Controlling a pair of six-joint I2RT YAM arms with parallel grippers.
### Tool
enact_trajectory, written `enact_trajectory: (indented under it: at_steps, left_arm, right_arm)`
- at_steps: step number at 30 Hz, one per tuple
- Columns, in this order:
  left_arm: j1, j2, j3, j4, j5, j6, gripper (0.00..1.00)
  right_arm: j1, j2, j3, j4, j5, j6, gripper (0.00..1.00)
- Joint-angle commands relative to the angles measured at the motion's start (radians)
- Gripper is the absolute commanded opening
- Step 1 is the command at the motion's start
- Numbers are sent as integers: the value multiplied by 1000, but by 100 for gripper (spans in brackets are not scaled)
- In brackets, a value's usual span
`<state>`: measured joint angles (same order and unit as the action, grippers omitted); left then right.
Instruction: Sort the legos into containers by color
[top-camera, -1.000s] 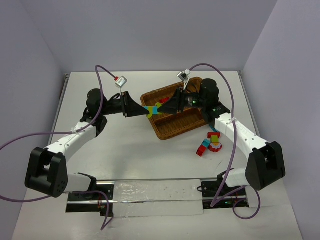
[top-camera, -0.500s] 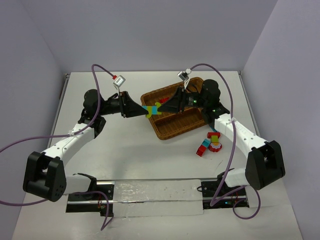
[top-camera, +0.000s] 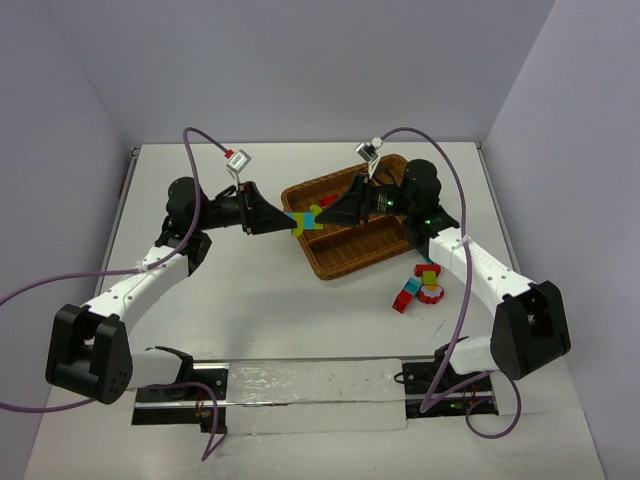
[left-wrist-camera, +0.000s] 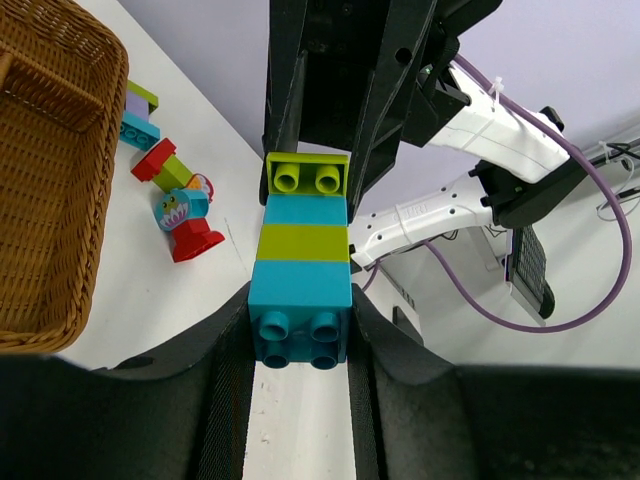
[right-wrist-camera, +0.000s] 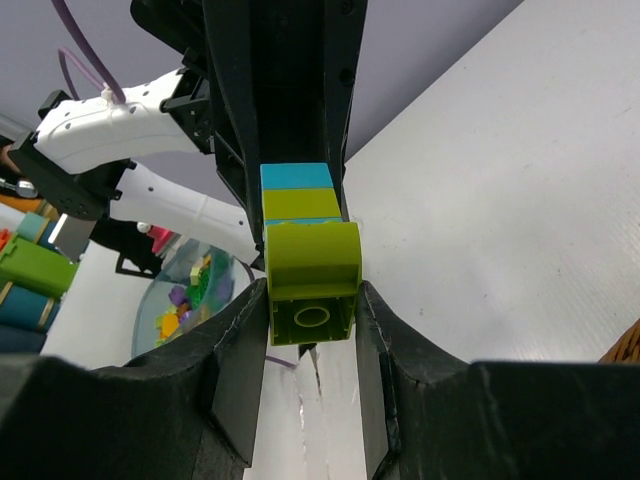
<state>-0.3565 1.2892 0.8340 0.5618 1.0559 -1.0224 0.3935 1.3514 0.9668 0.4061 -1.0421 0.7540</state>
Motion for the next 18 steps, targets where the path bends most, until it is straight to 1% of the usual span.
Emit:
enact_trajectory:
  at_steps: [1, 5, 13, 18]
  left_arm:
    - [4, -16, 46, 10, -20, 24, 0]
    - [5, -17, 40, 8, -35, 27, 0]
    - [39, -40, 25, 8, -38, 24, 0]
    - [57, -36, 15, 24, -33, 7, 0]
  right_arm:
    - [-5, -6, 11, -3, 24, -42, 0]
    - [-9, 0, 20, -50, 34, -72, 0]
    - [-49, 3, 8, -70, 37, -84, 0]
    - [-53, 15, 37, -172, 93, -138, 0]
